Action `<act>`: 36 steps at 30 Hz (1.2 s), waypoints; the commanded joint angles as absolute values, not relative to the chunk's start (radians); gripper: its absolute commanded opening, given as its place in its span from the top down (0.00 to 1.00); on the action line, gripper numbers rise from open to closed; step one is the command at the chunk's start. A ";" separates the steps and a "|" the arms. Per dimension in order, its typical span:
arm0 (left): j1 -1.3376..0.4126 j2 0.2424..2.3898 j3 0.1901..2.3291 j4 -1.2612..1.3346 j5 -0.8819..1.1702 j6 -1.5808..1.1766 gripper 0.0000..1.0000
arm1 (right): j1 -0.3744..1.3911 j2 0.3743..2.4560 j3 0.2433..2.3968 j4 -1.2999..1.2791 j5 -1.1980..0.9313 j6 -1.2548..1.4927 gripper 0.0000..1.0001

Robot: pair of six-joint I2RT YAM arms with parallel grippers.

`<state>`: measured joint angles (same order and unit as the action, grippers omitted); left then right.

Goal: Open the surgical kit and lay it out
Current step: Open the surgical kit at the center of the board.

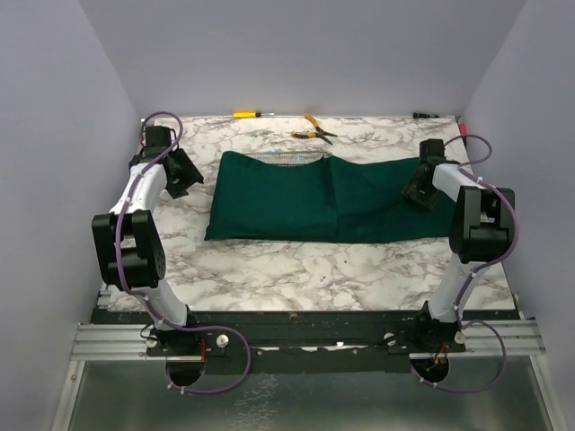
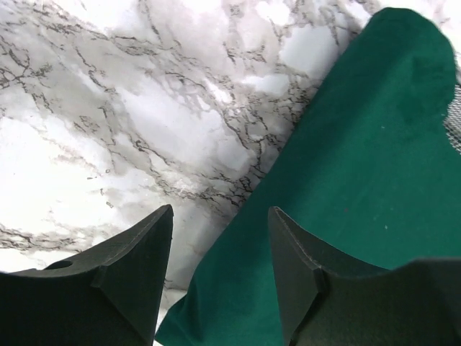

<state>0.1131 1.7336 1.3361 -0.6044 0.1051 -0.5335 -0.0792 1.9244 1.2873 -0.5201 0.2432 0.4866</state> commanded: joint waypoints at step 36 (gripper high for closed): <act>-0.078 1.978 1.396 -0.466 0.309 -0.665 0.52 | -0.111 2.239 1.600 -0.593 0.232 0.273 0.31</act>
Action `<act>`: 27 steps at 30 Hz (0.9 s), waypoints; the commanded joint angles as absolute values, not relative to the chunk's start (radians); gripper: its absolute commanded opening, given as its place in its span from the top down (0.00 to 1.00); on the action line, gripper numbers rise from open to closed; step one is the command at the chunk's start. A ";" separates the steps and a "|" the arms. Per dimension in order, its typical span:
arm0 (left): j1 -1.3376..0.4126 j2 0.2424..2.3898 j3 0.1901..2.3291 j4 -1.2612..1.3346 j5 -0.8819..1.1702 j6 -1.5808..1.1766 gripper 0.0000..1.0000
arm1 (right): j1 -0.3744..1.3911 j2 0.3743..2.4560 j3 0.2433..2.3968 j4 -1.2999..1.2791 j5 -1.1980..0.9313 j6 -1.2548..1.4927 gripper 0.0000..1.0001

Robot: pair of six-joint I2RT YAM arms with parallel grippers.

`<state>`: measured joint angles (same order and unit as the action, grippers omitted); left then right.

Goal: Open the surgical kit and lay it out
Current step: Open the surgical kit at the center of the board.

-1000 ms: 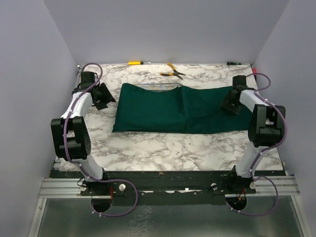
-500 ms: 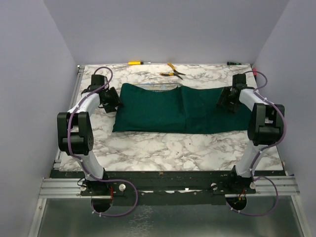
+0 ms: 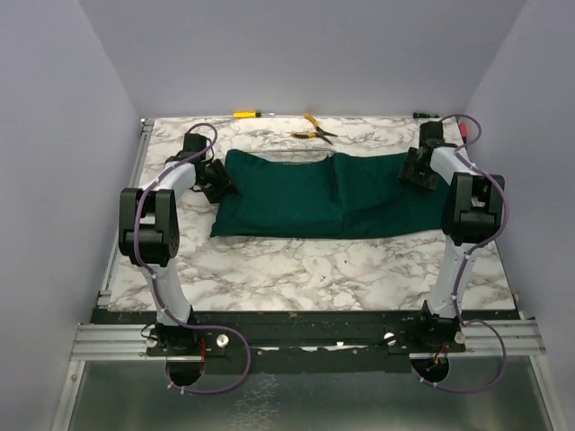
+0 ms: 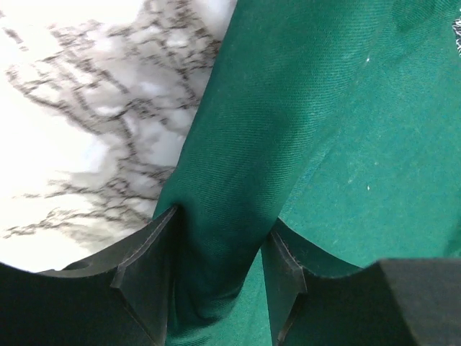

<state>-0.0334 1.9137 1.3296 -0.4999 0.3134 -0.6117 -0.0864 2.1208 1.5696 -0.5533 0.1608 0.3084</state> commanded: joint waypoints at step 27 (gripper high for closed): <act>-0.115 2.215 1.785 -0.414 0.334 -0.697 0.49 | -0.215 2.362 2.055 -0.744 -0.068 0.338 0.36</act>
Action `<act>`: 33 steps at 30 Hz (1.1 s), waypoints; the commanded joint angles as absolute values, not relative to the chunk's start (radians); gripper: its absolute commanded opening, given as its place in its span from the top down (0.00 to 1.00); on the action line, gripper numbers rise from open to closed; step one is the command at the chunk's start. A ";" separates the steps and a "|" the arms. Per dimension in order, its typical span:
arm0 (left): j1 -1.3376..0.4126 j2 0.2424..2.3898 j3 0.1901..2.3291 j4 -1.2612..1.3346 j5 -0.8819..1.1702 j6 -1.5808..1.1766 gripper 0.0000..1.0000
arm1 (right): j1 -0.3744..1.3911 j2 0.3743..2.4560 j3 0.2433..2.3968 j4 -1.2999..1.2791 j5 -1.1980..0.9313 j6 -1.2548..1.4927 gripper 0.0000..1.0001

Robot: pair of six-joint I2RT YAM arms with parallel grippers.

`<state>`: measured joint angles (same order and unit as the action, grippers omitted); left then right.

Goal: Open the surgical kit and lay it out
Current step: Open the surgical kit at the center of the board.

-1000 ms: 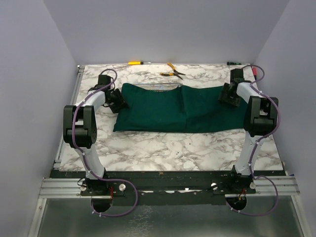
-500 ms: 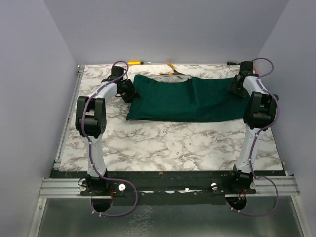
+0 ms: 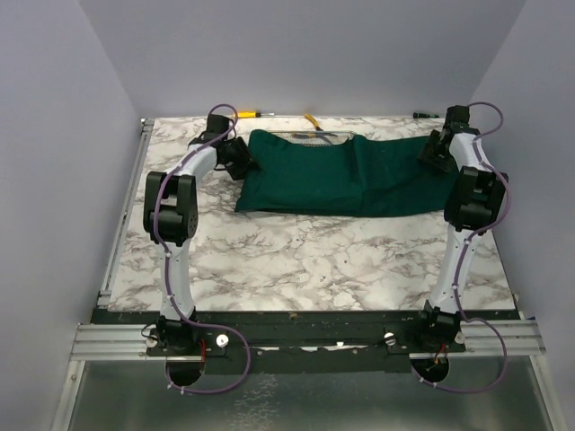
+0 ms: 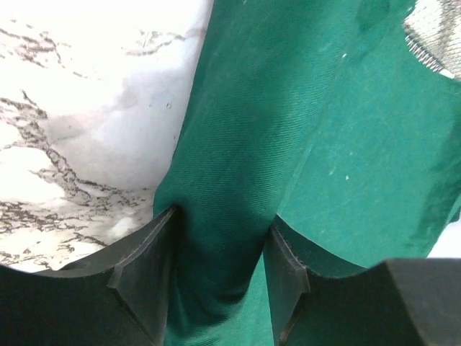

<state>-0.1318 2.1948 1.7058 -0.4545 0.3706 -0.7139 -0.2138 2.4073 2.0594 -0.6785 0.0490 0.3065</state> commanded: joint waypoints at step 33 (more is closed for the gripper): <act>-0.117 1.760 1.496 -0.434 0.195 -0.482 0.36 | 0.072 1.677 1.048 -0.182 -0.552 0.544 0.35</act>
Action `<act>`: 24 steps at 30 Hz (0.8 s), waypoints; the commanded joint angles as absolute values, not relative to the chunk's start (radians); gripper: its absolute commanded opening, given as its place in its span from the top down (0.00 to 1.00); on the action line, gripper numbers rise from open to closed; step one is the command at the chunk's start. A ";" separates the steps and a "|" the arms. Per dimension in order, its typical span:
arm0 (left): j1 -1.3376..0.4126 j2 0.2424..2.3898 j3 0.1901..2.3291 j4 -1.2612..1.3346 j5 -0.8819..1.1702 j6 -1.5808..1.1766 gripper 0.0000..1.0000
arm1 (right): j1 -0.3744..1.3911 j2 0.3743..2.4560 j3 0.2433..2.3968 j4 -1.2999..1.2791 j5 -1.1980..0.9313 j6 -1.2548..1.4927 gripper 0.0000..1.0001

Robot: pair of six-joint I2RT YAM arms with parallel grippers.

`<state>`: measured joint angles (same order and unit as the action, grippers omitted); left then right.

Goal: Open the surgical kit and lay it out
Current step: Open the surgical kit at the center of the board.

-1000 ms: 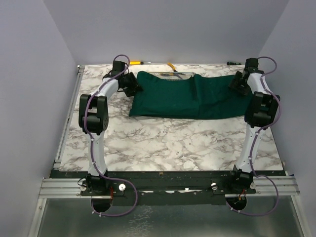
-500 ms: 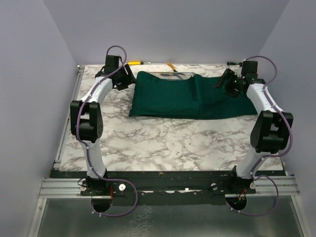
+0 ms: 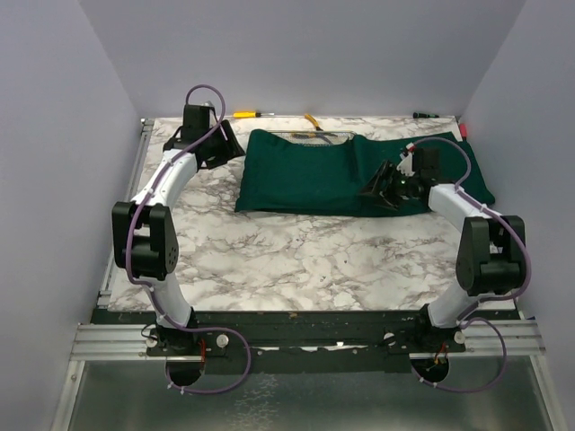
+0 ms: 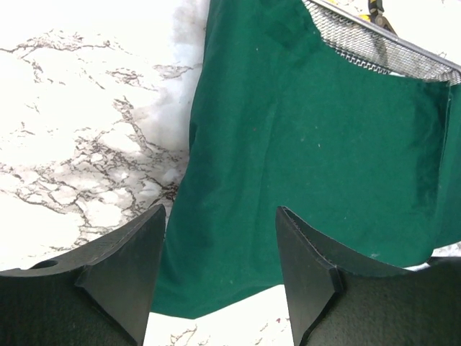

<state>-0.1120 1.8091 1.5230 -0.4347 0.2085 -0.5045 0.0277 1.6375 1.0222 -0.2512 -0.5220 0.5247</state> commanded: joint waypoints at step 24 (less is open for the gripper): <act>-0.118 1.748 1.486 -0.429 0.220 -0.508 0.37 | 0.123 1.701 0.932 -0.013 -0.568 0.516 0.47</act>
